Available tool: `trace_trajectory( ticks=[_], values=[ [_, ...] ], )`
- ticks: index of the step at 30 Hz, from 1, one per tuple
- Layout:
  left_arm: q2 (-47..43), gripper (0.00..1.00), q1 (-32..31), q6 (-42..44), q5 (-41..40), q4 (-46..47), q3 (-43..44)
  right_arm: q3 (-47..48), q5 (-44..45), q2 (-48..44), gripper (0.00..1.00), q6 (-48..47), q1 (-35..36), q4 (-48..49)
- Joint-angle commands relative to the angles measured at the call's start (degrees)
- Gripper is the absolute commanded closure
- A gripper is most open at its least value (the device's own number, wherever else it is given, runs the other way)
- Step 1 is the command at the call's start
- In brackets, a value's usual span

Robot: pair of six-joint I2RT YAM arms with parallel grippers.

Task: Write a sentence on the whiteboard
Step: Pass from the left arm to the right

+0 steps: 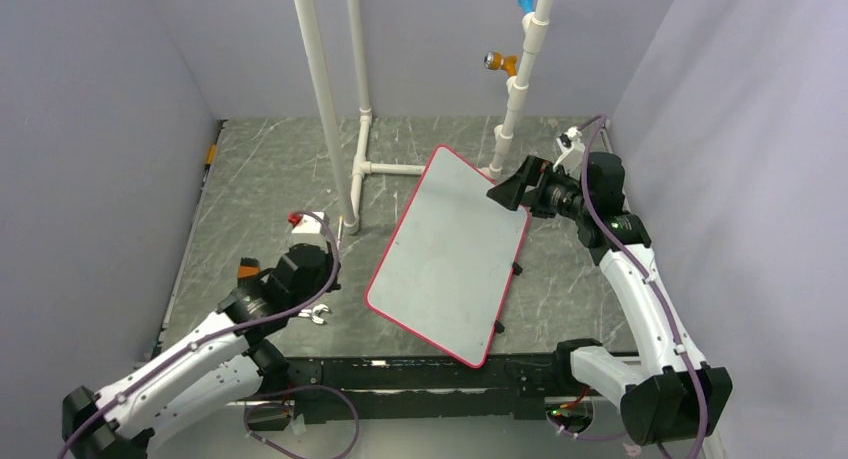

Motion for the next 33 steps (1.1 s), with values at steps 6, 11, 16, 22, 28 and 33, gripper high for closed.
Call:
trace_trajectory(
  ticks=[6, 11, 16, 22, 28, 33],
  values=[
    [-7.9, 1.0, 0.0, 8.5, 2.5, -6.8, 9.9, 7.5, -11.7, 2.8, 0.0, 1.0, 6.4, 4.7],
    [-8.2, 1.0, 0.0, 17.9, 11.2, -5.0, 13.8, 9.5, -18.7, 5.3, 0.0, -0.8, 11.3, 3.9],
    [-4.2, 1.0, -0.1, 29.5, 19.9, -5.4, 21.4, 11.6, -20.2, 7.9, 0.0, -0.9, 14.3, 2.5],
    [3.8, 1.0, -0.1, 41.1, 31.0, -7.8, 29.2, 10.4, -24.7, 9.4, 0.0, 4.8, 16.4, 9.9],
    [10.2, 1.0, 0.0, 46.1, 37.4, -9.5, 34.9, 12.3, -26.8, 11.8, 0.0, 6.4, 20.2, 10.3],
    [13.0, 1.0, -0.1, 50.0, 40.0, -10.7, 37.9, 13.4, -27.5, 13.0, 0.0, 6.7, 21.8, 10.1]
  ],
)
